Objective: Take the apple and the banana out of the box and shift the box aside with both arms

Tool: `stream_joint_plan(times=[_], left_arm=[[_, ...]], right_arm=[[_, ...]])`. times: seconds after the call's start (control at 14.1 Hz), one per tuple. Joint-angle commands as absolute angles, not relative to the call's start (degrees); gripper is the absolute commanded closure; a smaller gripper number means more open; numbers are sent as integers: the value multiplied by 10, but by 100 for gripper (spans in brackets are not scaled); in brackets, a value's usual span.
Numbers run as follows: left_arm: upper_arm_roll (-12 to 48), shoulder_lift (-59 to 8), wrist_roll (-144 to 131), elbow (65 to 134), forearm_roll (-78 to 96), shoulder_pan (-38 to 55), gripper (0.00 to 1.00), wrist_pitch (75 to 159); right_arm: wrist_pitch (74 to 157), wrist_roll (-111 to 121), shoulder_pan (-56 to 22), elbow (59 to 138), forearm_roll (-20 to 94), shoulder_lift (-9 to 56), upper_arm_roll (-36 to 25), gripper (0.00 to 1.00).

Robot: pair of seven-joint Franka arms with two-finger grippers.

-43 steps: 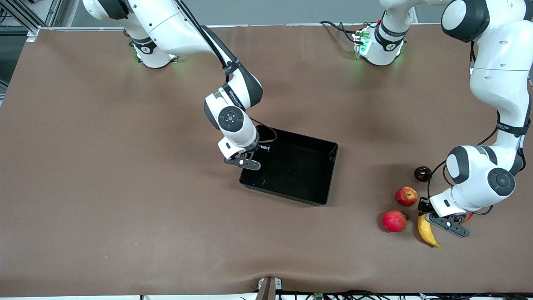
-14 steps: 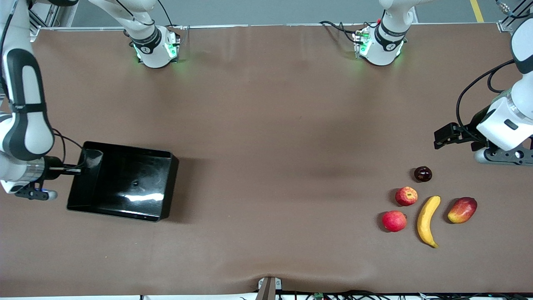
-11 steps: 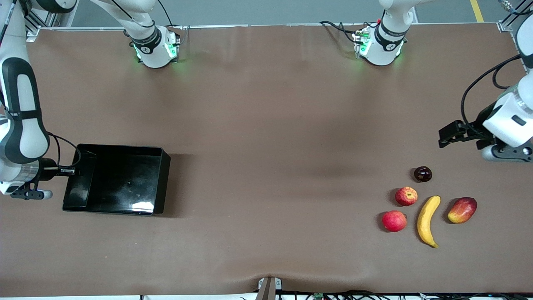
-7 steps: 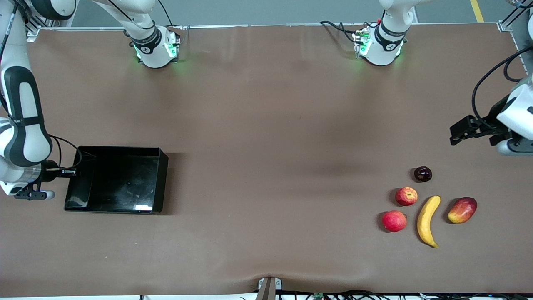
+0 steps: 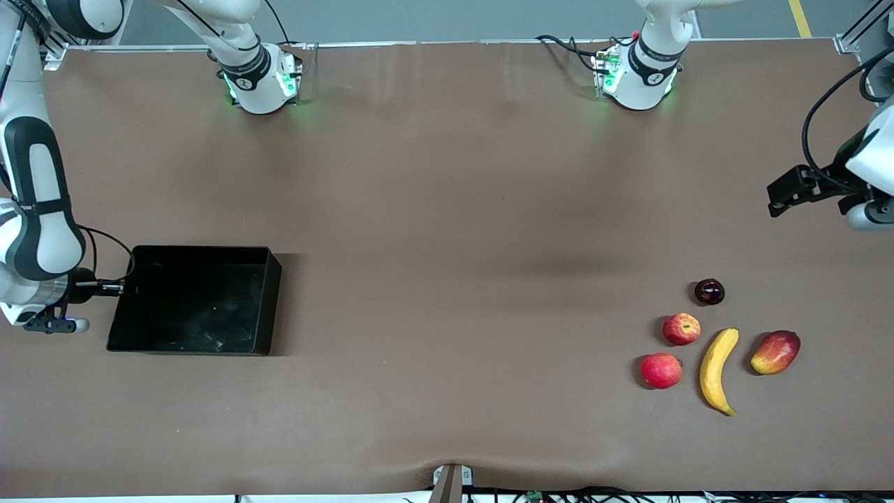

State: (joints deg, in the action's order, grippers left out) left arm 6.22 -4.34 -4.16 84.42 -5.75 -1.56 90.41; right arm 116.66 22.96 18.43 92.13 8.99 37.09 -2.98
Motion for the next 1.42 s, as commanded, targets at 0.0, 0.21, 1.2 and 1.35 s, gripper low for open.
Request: stream_joint_plan(times=[0.0, 0.21, 1.2, 1.35], left_arm=[[26, 3, -42, 895, -52, 11, 0, 907], [26, 25, -46, 914, -39, 8, 0, 910], [26, 26, -42, 911, -26, 3, 0, 904], [26, 28, -45, 911, -25, 3, 0, 904]], right_arm=[[1111, 264, 189, 871, 95, 357, -8, 0], [1062, 294, 170, 761, 91, 358, 2, 0], [837, 60, 57, 786, 37, 78, 2, 0], [805, 8, 34, 816, 8, 22, 3, 0]])
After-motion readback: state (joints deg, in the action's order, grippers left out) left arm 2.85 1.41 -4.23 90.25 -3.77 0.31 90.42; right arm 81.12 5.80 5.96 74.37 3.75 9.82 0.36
